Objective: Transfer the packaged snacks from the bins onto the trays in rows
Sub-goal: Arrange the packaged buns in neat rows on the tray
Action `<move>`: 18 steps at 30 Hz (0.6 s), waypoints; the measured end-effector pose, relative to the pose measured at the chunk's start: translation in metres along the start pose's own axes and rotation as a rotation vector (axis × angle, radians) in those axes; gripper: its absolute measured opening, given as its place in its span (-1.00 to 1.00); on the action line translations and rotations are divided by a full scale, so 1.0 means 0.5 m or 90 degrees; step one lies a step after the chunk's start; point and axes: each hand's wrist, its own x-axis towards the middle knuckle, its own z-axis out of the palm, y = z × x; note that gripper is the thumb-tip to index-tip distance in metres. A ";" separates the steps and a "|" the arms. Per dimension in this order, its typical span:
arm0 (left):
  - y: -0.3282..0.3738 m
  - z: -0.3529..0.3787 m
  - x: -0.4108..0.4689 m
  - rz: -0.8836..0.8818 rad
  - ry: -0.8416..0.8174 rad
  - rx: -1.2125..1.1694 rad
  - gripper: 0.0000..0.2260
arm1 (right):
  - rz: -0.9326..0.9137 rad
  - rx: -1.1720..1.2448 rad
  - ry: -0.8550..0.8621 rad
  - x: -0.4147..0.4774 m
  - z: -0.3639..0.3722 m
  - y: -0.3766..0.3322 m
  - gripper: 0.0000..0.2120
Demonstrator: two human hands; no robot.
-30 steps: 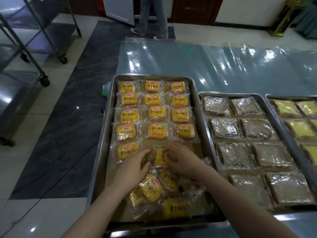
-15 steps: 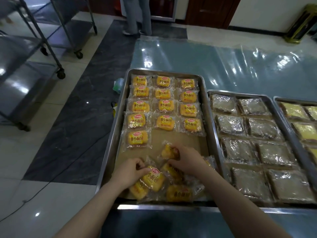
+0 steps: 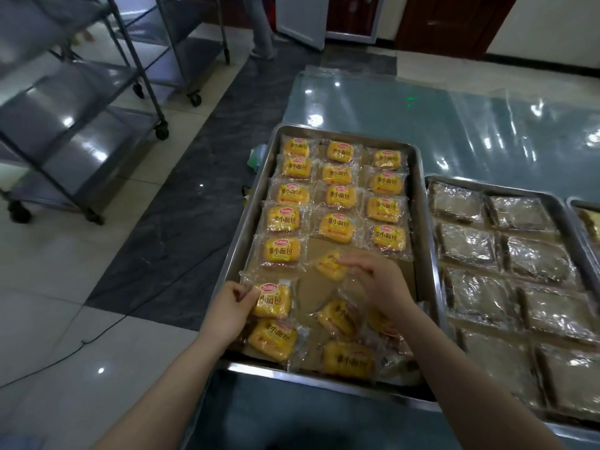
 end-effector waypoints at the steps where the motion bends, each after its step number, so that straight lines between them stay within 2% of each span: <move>1: 0.002 0.004 0.001 -0.001 0.008 -0.010 -0.80 | 0.012 -0.023 -0.018 0.012 0.000 0.003 -0.69; 3: 0.009 0.011 0.006 -0.003 0.020 -0.001 -0.79 | 0.063 -0.131 -0.055 0.030 0.005 0.010 -0.70; 5: 0.011 0.017 0.010 -0.002 0.022 0.018 -0.78 | 0.102 -0.174 -0.034 0.035 0.012 0.017 -0.69; 8: 0.020 0.024 -0.004 0.064 0.067 0.068 -0.68 | 0.031 -0.167 0.016 0.027 0.025 0.026 -0.69; 10: 0.025 0.035 -0.014 0.156 0.157 0.173 -0.55 | -0.035 -0.233 -0.053 0.027 0.040 0.033 -0.62; 12: 0.040 0.050 -0.015 0.239 0.214 0.281 -0.50 | -0.046 -0.279 -0.116 0.034 0.055 0.037 -0.53; 16: 0.085 0.093 0.021 0.271 0.116 0.419 -0.40 | -0.029 -0.354 -0.064 0.052 0.071 0.035 -0.47; 18: 0.093 0.117 0.047 0.242 0.052 0.478 -0.36 | -0.060 -0.395 -0.094 0.050 0.083 0.036 -0.45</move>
